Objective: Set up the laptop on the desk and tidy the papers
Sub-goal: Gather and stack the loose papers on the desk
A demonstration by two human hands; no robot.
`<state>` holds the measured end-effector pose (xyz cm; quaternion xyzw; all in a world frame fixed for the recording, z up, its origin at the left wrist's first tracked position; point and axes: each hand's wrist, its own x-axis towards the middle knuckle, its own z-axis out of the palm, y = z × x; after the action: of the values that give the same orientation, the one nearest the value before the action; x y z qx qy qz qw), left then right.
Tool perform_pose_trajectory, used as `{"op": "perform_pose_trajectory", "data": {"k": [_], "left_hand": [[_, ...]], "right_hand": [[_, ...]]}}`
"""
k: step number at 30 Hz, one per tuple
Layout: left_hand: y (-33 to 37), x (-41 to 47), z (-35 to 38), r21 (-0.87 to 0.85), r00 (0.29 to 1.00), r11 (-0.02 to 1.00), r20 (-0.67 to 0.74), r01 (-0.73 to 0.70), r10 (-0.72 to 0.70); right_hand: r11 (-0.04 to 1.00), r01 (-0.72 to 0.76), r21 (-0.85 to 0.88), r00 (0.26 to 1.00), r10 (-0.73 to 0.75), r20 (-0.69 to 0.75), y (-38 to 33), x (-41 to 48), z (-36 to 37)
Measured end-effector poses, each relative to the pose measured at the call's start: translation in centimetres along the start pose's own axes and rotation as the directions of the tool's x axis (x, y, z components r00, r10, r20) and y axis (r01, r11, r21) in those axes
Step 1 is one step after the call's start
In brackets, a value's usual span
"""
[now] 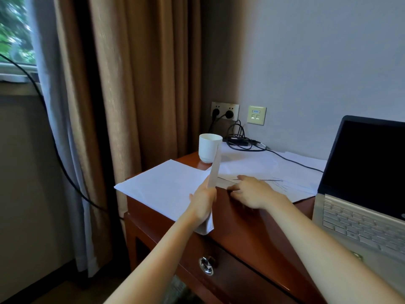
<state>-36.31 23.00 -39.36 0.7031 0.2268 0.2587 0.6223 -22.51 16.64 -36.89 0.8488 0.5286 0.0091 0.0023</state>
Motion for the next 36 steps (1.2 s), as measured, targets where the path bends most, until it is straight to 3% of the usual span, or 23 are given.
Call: {"op": "perform_pose_trajectory", "data": {"k": [3, 6, 11, 18, 23, 26, 28, 33, 36], "left_hand": [[0.6, -0.8, -0.1, -0.068, 0.996, 0.994, -0.033, -0.086, 0.084], [0.9, -1.3, -0.4, -0.077, 0.995, 0.993, -0.057, -0.090, 0.086], [-0.1, 0.0, -0.2, 0.124, 0.996, 0.988, 0.007, -0.092, 0.092], [-0.1, 0.8, -0.2, 0.144, 0.999, 0.989, -0.001, -0.041, 0.042], [0.5, 0.5, -0.4, 0.040, 1.000, 0.999, 0.010, 0.000, -0.001], [0.9, -0.1, -0.7, -0.037, 0.999, 0.998, 0.016, -0.043, 0.044], [0.9, -0.3, -0.9, -0.057, 0.997, 0.995, 0.004, -0.076, 0.076], [0.6, 0.4, -0.8, 0.185, 0.991, 0.978, 0.110, -0.092, 0.073], [1.0, 0.7, 0.4, 0.596, 0.971, 0.798, 0.232, -0.094, -0.060]], "right_hand": [[0.997, 0.013, 0.071, 0.999, -0.009, -0.053, 0.2, 0.8, 0.1], [0.981, -0.068, 0.182, 0.998, 0.068, 0.007, 1.1, 1.8, -0.4], [0.938, -0.244, 0.247, 0.966, 0.215, 0.141, 1.9, 2.9, 0.4], [0.985, -0.156, -0.069, 0.985, 0.161, 0.057, 1.6, 3.9, -1.0], [0.974, -0.124, -0.190, 0.991, 0.113, -0.067, 1.3, 4.6, -0.5], [0.968, -0.199, -0.151, 0.972, 0.175, -0.157, 2.1, 4.7, -0.2], [0.959, -0.284, 0.007, 0.935, 0.278, -0.220, 2.6, 4.8, -0.4], [0.882, -0.396, 0.255, 0.861, 0.453, -0.231, 3.9, 5.0, -1.7], [0.852, -0.398, 0.339, 0.824, 0.495, -0.275, 4.8, 4.8, -2.6]]}}
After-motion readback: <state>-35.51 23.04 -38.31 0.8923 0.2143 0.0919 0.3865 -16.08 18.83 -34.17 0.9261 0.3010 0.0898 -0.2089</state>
